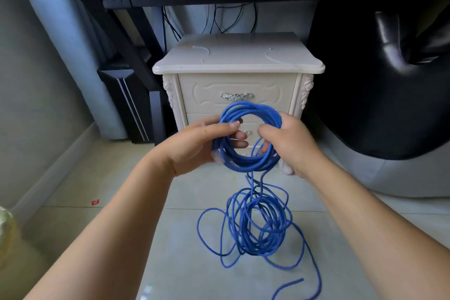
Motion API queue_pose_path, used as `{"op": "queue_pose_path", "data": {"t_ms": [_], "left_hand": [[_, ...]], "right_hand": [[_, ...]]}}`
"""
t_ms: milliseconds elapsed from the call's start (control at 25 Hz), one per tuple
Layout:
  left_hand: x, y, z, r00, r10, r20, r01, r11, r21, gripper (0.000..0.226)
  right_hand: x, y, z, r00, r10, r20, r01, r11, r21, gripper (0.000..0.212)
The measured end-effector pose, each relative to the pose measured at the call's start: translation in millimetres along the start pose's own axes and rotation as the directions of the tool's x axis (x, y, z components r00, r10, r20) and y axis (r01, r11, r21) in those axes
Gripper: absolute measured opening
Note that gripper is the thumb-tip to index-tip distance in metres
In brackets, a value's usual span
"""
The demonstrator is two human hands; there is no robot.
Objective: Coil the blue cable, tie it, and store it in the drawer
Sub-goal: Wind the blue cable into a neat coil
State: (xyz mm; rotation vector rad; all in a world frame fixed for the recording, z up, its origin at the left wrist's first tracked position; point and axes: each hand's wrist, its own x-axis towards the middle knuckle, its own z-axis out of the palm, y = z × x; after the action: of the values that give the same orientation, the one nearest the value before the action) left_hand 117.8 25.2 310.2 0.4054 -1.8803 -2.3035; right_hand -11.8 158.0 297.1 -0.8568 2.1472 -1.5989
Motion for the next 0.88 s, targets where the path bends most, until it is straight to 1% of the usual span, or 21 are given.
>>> {"op": "queue_pose_path", "data": {"t_ms": [40, 80, 160, 200, 240, 320, 360, 440, 480, 560, 680, 800, 880], "left_hand": [[1, 1, 0, 1.000, 0.015, -0.013, -0.014, 0.996, 0.083, 0.035], [2, 2, 2, 0.998, 0.051, -0.046, -0.040, 0.978, 0.205, 0.041], [4, 5, 10, 0.988, 0.122, -0.097, -0.062, 0.879, 0.474, 0.051], [4, 6, 15, 0.987, 0.131, -0.089, -0.056, 0.814, 0.578, 0.051], [3, 6, 18, 0.990, 0.119, -0.079, -0.042, 0.770, 0.637, 0.049], [2, 6, 21, 0.992, 0.094, -0.089, -0.010, 0.737, 0.676, 0.036], [0, 5, 23, 0.988, 0.120, -0.095, -0.015, 0.696, 0.718, 0.027], [-1, 3, 26, 0.971, 0.219, -0.100, -0.044, 0.570, 0.820, 0.008], [-1, 3, 28, 0.960, 0.262, -0.095, -0.061, 0.531, 0.845, 0.002], [-1, 2, 27, 0.947, 0.309, -0.084, -0.085, 0.497, 0.863, 0.014], [0, 2, 25, 0.937, 0.337, -0.097, -0.092, 0.502, 0.860, 0.030], [0, 2, 27, 0.920, 0.382, -0.085, -0.129, 0.501, 0.856, 0.033], [1, 4, 28, 0.920, 0.381, -0.091, -0.147, 0.551, 0.822, 0.030]], "right_hand": [[-1, 0, 0, 0.998, -0.036, 0.043, 0.041, 0.992, -0.119, 0.014], [-2, 0, 2, 0.992, -0.070, 0.100, 0.092, 0.970, -0.226, 0.013], [-5, 1, 9, 0.967, -0.105, 0.233, 0.191, 0.904, -0.382, 0.005], [-8, 0, 11, 0.956, -0.111, 0.271, 0.226, 0.870, -0.439, 0.005], [-9, -2, 12, 0.951, -0.111, 0.287, 0.245, 0.837, -0.489, 0.008], [-11, -5, 9, 0.952, -0.142, 0.272, 0.276, 0.784, -0.556, 0.011], [-12, -7, 6, 0.951, -0.164, 0.261, 0.289, 0.768, -0.571, 0.014], [-13, -9, 1, 0.953, -0.199, 0.230, 0.297, 0.764, -0.573, 0.023], [-13, -10, 0, 0.953, -0.211, 0.217, 0.300, 0.763, -0.573, 0.028], [-14, -11, 0, 0.955, -0.220, 0.200, 0.296, 0.759, -0.579, 0.029], [-16, -10, 1, 0.971, -0.186, 0.151, 0.240, 0.780, -0.578, 0.025], [-20, -14, -1, 0.972, -0.208, 0.111, 0.233, 0.764, -0.602, 0.032], [-21, -18, -3, 0.965, -0.243, 0.099, 0.249, 0.732, -0.634, 0.033]]}}
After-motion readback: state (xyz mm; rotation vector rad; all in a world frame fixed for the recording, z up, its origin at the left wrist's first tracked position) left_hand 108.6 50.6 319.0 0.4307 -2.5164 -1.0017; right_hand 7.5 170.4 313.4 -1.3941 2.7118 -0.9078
